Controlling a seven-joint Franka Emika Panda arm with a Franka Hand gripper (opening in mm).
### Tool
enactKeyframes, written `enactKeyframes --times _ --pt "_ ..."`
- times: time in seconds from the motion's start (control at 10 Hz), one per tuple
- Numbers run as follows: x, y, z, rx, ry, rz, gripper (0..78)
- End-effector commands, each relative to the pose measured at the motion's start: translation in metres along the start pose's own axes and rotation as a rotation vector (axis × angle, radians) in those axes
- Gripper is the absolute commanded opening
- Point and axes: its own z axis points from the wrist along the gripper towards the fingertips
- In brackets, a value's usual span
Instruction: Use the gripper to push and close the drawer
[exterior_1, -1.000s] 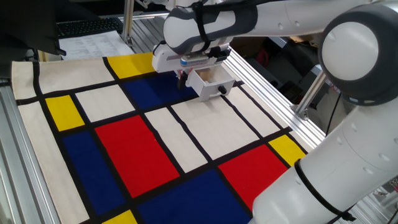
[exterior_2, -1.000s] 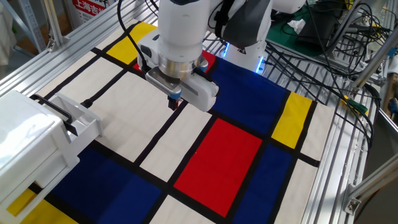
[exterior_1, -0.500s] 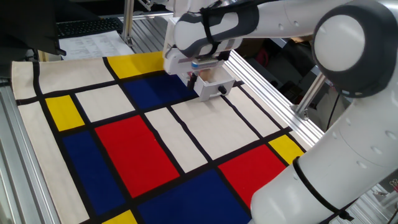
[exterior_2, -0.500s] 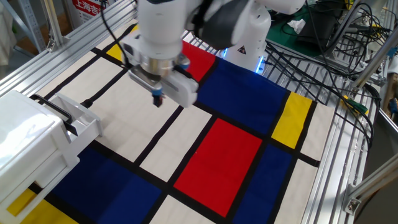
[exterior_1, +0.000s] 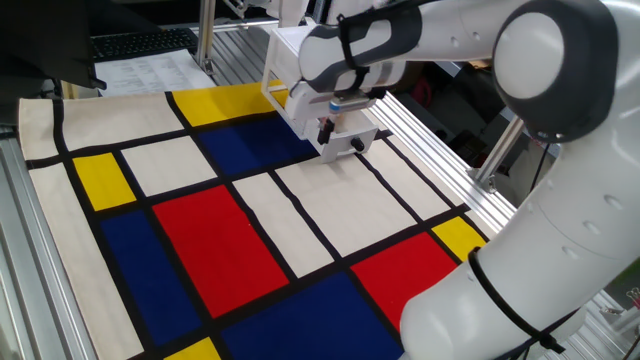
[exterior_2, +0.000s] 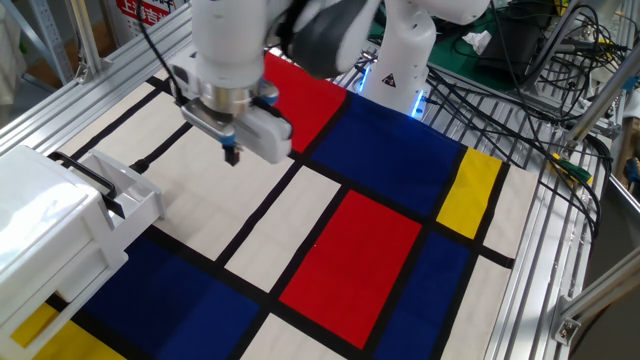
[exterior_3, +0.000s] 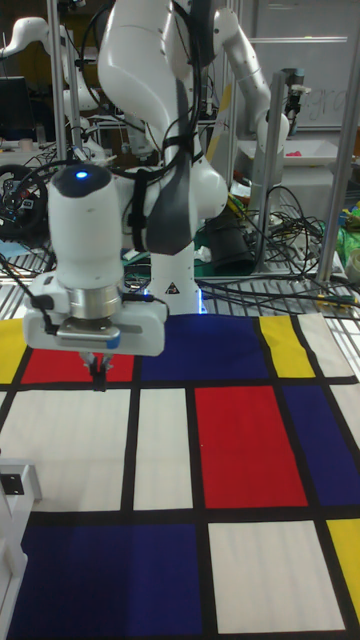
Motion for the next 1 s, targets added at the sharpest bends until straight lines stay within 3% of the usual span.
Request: enactKeyframes --times 0.1,0.2,0.3,0.4,0.7,0.9,1.0 --pt "-0.002 -0.012 0.008 0.008 0.011 0.033 0.0" --pt "-0.002 -0.012 0.008 0.009 0.020 0.037 0.0" --pt "-0.002 -0.012 0.008 0.017 0.056 0.054 0.0" --pt "-0.002 -0.012 0.008 0.019 0.069 0.059 0.0" --pt "-0.002 -0.013 0.010 0.018 0.069 0.045 0.0" --pt "-0.002 -0.031 0.021 0.032 0.069 0.021 0.0" --pt "-0.004 -0.049 0.027 0.020 0.070 -0.005 0.0"
